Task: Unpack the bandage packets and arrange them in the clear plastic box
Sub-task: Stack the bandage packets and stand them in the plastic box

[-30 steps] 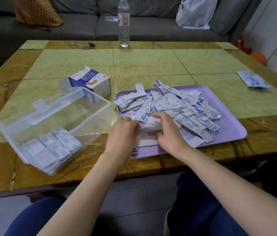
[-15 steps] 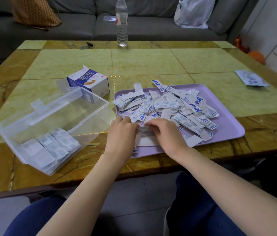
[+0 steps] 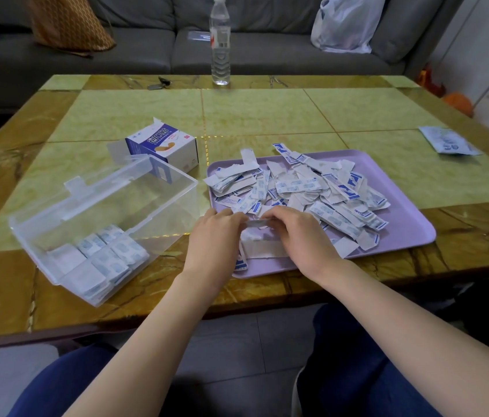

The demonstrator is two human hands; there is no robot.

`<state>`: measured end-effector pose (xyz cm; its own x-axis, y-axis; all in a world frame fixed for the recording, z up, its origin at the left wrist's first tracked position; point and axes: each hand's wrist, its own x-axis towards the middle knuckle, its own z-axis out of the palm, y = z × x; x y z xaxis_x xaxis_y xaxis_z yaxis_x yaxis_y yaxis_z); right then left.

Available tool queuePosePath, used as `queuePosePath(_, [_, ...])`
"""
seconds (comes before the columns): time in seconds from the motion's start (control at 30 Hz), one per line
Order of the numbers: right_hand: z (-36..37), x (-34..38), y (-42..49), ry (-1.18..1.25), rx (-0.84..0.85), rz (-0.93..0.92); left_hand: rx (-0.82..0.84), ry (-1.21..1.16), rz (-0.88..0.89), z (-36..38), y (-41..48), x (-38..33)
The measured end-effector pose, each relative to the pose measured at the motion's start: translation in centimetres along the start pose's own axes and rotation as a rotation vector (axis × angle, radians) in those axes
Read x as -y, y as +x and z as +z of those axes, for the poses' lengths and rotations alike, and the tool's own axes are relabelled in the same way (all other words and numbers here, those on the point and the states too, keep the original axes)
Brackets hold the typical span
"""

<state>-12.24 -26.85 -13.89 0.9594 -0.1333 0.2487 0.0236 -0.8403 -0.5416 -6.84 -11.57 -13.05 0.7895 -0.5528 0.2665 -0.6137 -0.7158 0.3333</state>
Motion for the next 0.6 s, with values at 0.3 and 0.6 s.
queuePosePath(0.3, [0.1,2.1,0.3,0.453,-0.066,0.16,-0.025,-0.47,-0.126,-1.9,-0.7,-0.2])
queuePosePath(0.6, [0.6,1.7,-0.3,0.045,0.041,-0.01,0.123,-0.209,-0.053,-0.1,-1.2,0.7])
